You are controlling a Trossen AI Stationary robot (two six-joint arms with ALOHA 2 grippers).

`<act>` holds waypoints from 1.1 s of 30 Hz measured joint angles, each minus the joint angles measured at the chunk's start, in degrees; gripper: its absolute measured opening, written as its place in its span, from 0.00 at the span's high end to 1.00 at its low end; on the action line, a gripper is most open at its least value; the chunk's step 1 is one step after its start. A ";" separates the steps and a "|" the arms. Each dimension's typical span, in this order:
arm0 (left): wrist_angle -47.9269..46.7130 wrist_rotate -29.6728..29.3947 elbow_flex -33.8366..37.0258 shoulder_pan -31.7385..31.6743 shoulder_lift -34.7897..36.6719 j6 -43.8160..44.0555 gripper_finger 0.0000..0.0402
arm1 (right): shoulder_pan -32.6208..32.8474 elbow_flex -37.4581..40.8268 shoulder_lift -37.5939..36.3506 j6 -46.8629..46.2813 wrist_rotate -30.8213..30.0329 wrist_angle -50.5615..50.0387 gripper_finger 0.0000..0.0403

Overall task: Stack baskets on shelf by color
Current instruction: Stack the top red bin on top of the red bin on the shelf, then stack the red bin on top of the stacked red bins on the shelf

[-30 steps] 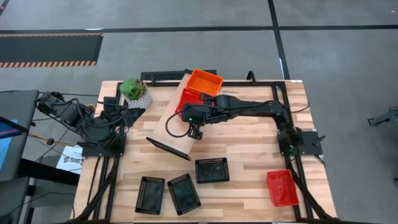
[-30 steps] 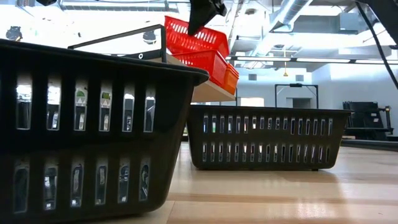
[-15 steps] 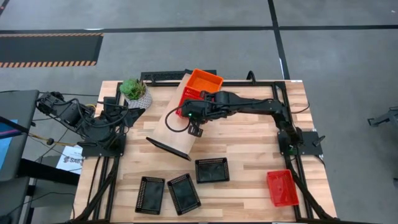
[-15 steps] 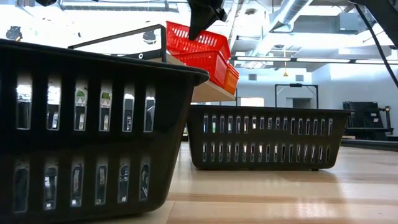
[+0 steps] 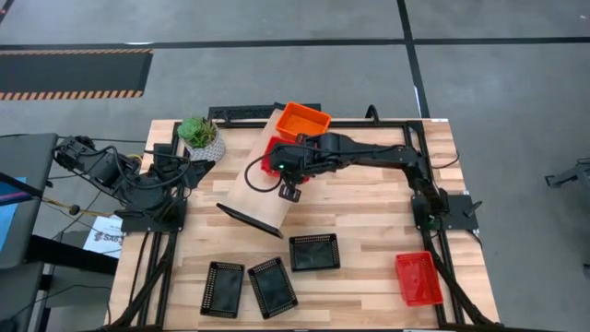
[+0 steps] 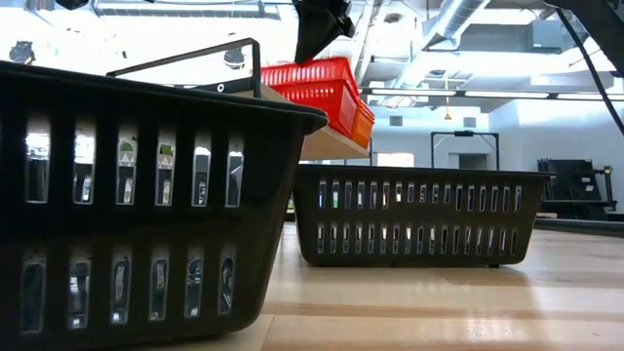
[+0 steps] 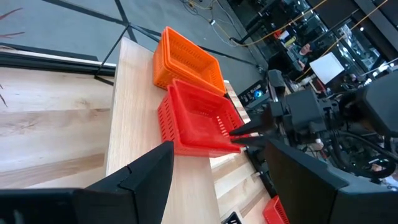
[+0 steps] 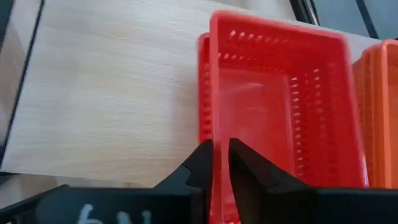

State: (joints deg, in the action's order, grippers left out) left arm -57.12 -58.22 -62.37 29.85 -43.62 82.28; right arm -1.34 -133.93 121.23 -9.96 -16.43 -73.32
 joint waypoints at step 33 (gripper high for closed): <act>0.02 -0.99 0.00 -0.01 -0.36 1.05 0.40 | 7.24 5.80 -20.75 -28.03 -4.19 -16.60 0.71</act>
State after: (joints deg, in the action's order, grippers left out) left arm -57.10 -59.21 -62.37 29.85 -43.97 83.33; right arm 5.89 -128.13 100.48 -37.99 -20.62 -89.92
